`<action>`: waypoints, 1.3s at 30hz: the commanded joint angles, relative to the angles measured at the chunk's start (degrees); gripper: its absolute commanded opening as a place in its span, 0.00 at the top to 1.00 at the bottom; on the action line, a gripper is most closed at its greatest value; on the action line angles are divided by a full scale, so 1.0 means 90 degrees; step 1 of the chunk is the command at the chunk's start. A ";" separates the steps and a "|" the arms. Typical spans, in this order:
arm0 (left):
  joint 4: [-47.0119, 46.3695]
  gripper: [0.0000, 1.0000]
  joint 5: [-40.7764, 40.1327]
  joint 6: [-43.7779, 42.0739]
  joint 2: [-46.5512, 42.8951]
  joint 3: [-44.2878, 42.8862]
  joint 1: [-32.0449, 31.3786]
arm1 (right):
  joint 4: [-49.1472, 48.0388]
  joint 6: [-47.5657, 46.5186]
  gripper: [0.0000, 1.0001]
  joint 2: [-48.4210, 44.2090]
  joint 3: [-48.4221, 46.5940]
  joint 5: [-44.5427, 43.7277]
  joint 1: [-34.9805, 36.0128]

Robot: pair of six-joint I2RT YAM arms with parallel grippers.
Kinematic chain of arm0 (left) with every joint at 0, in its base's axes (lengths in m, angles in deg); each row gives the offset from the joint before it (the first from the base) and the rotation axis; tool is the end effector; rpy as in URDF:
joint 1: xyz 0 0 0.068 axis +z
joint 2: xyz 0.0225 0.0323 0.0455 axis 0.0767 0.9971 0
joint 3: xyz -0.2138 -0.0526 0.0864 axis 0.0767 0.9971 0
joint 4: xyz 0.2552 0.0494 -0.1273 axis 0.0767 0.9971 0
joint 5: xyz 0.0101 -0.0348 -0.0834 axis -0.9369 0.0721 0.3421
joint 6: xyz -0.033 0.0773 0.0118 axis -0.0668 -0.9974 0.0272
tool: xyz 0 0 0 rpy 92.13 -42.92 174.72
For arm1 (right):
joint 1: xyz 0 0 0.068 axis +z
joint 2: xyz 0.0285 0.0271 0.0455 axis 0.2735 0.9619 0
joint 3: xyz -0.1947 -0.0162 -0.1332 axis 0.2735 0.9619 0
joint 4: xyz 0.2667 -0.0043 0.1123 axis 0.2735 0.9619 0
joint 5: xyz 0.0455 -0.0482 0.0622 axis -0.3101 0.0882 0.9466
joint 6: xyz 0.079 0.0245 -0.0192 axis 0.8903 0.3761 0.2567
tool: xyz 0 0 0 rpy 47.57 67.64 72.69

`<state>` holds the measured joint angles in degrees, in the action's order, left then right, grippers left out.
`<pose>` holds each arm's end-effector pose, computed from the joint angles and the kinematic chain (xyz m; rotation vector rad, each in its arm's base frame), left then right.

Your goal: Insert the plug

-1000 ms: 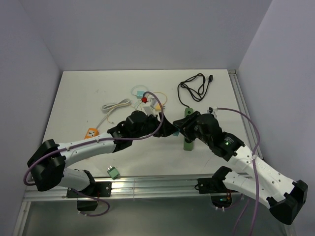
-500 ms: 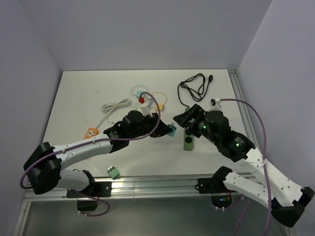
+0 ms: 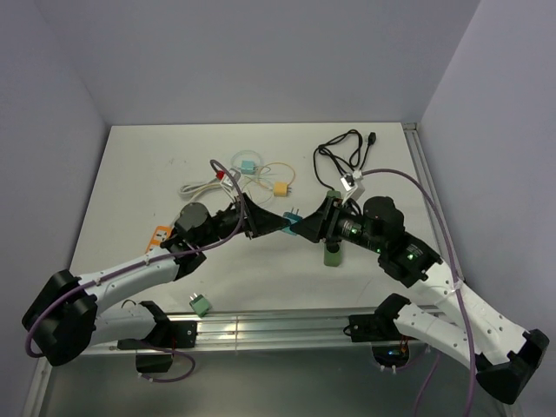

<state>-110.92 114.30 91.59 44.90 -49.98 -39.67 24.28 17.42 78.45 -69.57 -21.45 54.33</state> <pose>0.2173 -0.2558 0.2324 0.0651 1.8073 -1.8435 0.1958 0.1813 0.3010 -0.0842 2.0105 1.2491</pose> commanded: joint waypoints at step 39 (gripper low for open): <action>0.4336 0.30 0.1773 -0.3645 -0.1625 -0.1429 0.0102 | 0.0471 -0.2216 1.00 0.0163 -0.0879 0.3713 0.0063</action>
<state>-77.17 122.95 64.42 28.83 -60.26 -38.95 29.54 0.11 79.41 -74.51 5.43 54.07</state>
